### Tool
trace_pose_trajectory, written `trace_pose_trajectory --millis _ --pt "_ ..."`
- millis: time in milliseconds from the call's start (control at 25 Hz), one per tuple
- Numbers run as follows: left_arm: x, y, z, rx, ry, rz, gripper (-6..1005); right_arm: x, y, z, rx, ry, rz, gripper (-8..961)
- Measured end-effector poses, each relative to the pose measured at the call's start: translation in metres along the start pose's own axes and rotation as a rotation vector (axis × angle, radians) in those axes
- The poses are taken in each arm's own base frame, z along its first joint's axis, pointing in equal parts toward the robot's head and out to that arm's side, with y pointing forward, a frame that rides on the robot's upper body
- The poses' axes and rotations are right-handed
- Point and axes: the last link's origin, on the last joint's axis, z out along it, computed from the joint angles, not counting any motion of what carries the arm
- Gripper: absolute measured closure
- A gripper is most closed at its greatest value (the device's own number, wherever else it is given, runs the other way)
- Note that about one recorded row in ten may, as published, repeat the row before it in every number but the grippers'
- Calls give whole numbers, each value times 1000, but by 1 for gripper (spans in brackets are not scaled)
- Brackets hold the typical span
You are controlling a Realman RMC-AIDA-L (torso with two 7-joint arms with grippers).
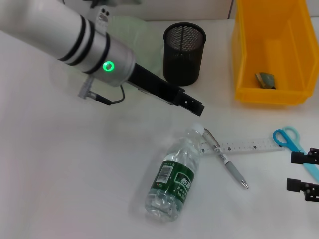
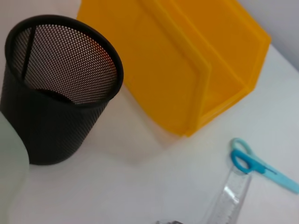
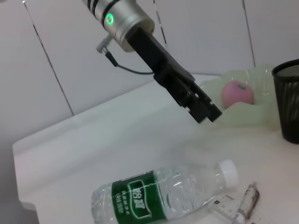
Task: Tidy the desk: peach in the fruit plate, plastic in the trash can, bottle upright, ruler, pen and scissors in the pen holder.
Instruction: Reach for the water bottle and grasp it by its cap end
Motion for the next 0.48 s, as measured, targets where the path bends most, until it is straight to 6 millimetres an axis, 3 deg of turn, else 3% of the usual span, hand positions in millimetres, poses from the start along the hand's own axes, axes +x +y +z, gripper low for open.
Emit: trace_pose_trajectory --millis 480 --pt "5 11 28 88 2 41 186 -3 -4 4 20 -26 -14 241"
